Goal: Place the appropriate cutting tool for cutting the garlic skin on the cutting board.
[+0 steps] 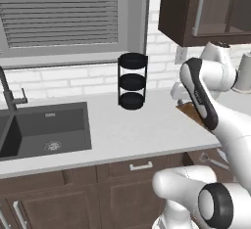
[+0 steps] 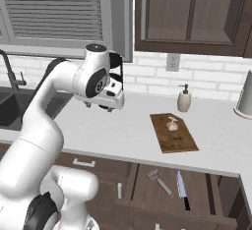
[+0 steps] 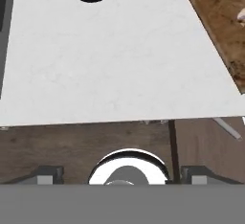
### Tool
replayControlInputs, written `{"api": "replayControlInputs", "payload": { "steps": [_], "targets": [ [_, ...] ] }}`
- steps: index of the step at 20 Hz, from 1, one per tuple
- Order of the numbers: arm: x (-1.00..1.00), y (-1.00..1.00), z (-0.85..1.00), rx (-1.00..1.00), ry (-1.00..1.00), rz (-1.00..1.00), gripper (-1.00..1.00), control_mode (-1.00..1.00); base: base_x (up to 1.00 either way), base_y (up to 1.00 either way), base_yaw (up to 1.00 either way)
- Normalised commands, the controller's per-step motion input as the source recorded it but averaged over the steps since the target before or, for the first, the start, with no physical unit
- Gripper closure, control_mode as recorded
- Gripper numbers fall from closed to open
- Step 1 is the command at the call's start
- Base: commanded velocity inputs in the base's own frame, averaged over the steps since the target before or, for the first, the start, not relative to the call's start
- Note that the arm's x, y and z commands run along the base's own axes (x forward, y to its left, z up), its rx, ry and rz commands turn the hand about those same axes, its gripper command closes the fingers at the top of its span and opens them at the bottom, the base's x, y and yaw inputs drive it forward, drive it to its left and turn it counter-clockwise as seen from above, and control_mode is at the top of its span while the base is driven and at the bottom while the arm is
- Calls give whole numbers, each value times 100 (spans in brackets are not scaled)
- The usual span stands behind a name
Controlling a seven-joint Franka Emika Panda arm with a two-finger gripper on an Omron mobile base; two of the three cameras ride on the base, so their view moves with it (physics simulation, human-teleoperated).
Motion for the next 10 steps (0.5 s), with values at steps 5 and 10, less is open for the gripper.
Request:
{"api": "replayControlInputs", "payload": {
  "steps": [5,10],
  "targets": [
    [-39,-100,-48,9,19,-8,-100,-100,0,0,0],
    [-25,-100,-34,0,17,-2,-100,-100,0,0,0]
  ]
}}
